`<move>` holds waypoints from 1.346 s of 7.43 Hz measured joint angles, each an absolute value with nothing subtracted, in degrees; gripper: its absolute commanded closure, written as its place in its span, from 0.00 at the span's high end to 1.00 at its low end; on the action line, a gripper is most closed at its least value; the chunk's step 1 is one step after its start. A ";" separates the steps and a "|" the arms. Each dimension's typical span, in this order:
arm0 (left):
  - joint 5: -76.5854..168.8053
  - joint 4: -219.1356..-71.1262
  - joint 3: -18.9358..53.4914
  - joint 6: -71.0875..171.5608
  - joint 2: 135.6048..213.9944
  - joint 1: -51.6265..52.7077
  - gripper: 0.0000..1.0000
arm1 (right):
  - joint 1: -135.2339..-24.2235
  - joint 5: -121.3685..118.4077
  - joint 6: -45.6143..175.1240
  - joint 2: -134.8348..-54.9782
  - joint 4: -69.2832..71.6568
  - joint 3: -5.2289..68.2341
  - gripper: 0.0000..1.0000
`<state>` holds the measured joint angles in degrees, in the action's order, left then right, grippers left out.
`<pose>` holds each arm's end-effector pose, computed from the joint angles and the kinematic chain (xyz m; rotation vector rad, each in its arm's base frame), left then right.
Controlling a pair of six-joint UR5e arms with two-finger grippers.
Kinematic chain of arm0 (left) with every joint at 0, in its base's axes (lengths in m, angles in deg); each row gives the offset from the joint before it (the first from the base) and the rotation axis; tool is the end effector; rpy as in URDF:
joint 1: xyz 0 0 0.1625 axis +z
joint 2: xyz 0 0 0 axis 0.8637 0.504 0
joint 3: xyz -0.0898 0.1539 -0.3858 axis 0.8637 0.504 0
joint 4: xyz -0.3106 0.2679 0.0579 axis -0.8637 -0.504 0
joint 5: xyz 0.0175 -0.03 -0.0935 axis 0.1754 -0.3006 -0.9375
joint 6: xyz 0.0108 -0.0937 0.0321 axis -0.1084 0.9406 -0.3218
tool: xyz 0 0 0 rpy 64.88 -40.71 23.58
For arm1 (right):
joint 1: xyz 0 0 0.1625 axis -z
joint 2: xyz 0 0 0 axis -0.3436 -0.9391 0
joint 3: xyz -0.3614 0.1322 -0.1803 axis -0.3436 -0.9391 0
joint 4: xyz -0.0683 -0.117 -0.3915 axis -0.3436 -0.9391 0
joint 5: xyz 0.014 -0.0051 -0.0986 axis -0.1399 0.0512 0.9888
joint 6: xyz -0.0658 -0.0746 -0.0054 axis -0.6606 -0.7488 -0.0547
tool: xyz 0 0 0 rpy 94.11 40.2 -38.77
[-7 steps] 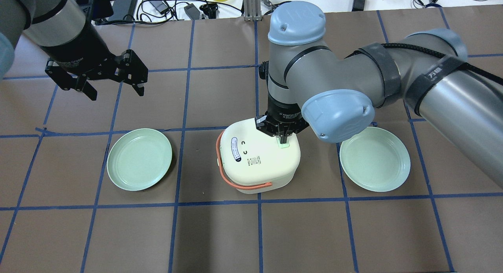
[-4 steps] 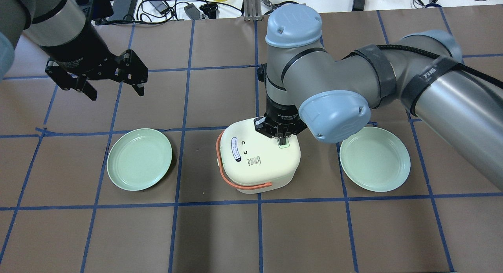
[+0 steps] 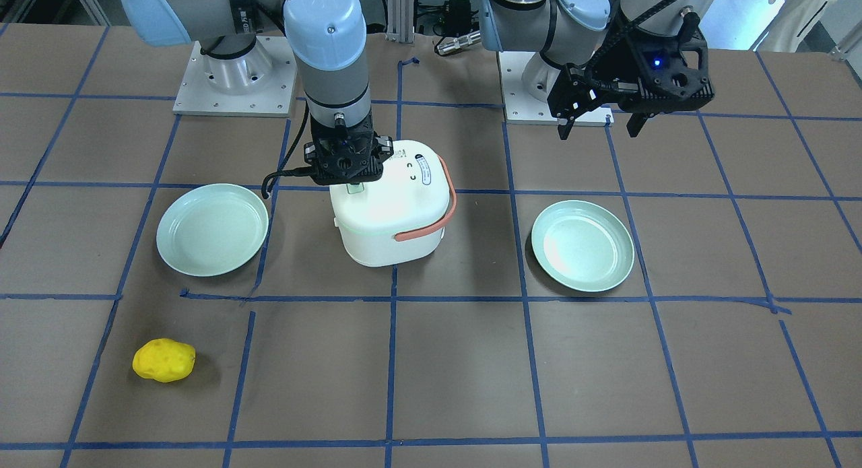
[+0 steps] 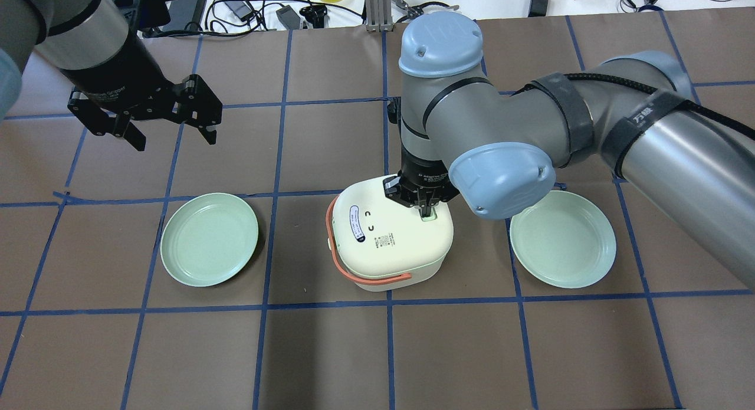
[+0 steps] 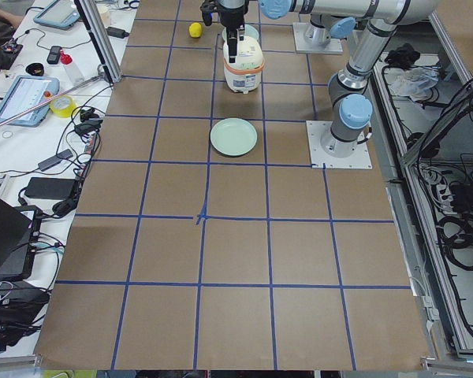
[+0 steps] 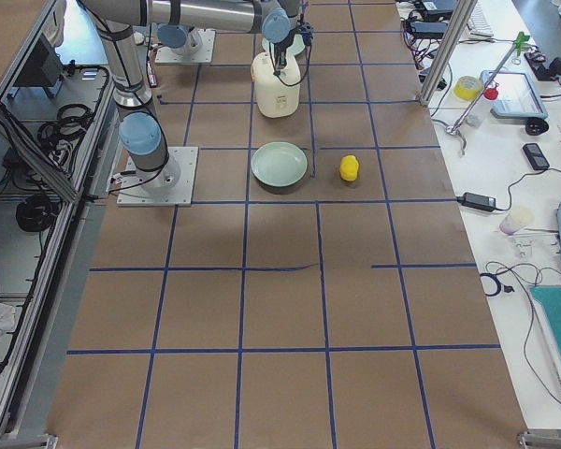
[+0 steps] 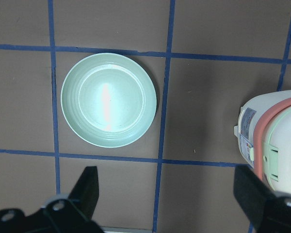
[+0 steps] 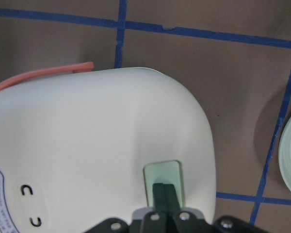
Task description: Press rice cooker button
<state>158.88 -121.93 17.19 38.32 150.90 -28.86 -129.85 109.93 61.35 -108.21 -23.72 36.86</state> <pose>-0.1198 -0.4630 0.5107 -0.1150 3.1179 -0.0100 0.3049 -0.4462 0.3764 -0.1803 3.1249 0.1039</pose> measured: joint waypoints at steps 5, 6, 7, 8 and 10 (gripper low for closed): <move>158.87 -121.93 17.19 38.38 150.90 -28.86 1.00 | -118.44 112.99 53.88 -110.04 -12.39 22.79 1.00; 158.87 -121.93 17.19 38.35 150.90 -28.86 1.00 | -115.71 112.76 50.72 -110.20 -11.38 21.16 1.00; 158.88 -121.93 17.19 38.35 150.90 -28.86 1.00 | -113.00 111.80 48.43 -110.36 -10.97 20.02 1.00; 158.87 -121.93 17.19 38.38 150.90 -28.86 1.00 | -110.75 110.78 46.98 -110.50 -10.80 19.18 1.00; 158.87 -121.93 17.19 38.35 150.90 -28.86 1.00 | -108.96 110.31 45.65 -110.85 -10.54 18.56 1.00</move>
<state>158.87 -121.93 17.19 38.35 150.90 -28.86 -108.96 110.31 45.65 -110.85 -10.54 18.56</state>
